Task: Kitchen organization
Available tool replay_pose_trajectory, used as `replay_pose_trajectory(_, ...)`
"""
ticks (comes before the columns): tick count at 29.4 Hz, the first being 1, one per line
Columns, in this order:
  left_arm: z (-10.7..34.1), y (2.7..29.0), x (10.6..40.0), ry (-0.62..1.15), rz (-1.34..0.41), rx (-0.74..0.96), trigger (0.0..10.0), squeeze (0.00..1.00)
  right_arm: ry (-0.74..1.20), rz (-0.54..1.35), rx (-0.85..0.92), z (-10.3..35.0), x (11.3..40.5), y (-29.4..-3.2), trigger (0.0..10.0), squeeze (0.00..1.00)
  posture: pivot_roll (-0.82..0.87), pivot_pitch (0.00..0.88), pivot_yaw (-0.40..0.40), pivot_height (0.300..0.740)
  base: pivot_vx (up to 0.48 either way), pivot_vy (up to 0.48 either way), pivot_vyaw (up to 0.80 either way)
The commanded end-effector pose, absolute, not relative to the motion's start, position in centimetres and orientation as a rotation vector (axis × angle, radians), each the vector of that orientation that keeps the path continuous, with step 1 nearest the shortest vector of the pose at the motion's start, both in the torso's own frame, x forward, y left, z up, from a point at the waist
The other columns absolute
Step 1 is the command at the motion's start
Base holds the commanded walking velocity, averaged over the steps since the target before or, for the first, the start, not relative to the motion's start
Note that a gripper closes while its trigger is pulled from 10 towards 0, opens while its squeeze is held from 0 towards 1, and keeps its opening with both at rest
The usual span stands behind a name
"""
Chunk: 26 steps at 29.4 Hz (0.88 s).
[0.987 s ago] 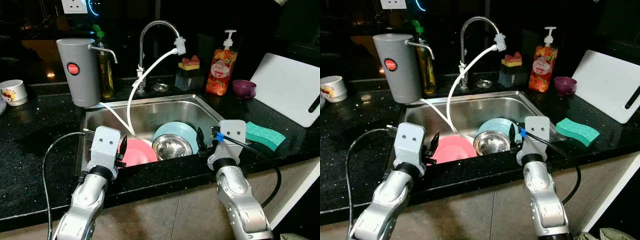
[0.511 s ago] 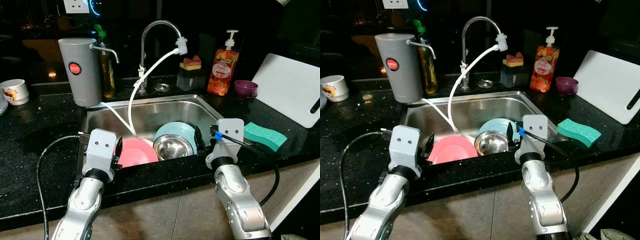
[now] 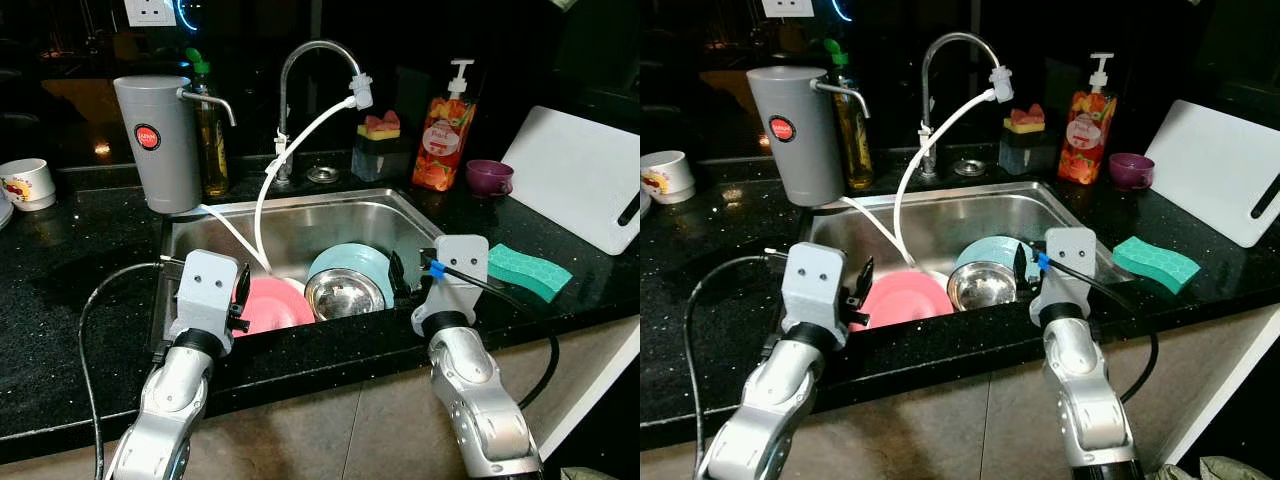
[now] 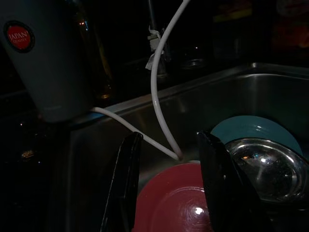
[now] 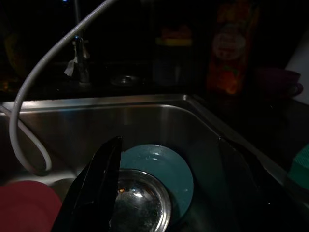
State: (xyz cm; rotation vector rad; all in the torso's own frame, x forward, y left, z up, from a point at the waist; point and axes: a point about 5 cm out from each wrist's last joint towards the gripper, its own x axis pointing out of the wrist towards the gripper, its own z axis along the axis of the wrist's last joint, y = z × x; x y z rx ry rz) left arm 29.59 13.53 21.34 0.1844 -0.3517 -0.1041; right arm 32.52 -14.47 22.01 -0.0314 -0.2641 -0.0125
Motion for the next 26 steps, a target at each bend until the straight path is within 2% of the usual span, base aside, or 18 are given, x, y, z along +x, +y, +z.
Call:
replay_pose_trajectory(1,21.2,13.4,29.71,-0.349,-0.11,0.195,10.0,0.0,-0.27,-0.017,-0.049,22.15,32.52,-14.6,10.0,0.0,0.1,0.076,-0.025,0.74,0.0,0.0,0.0)
replay_pose_trajectory(26,22.11,14.07,30.44,-0.371,-0.074,0.163,10.0,0.0,-0.283,-0.018,-0.05,22.81,32.98,-14.54,10.0,0.0,0.12,0.088,-0.037,0.74,0.0,0.0,0.0)
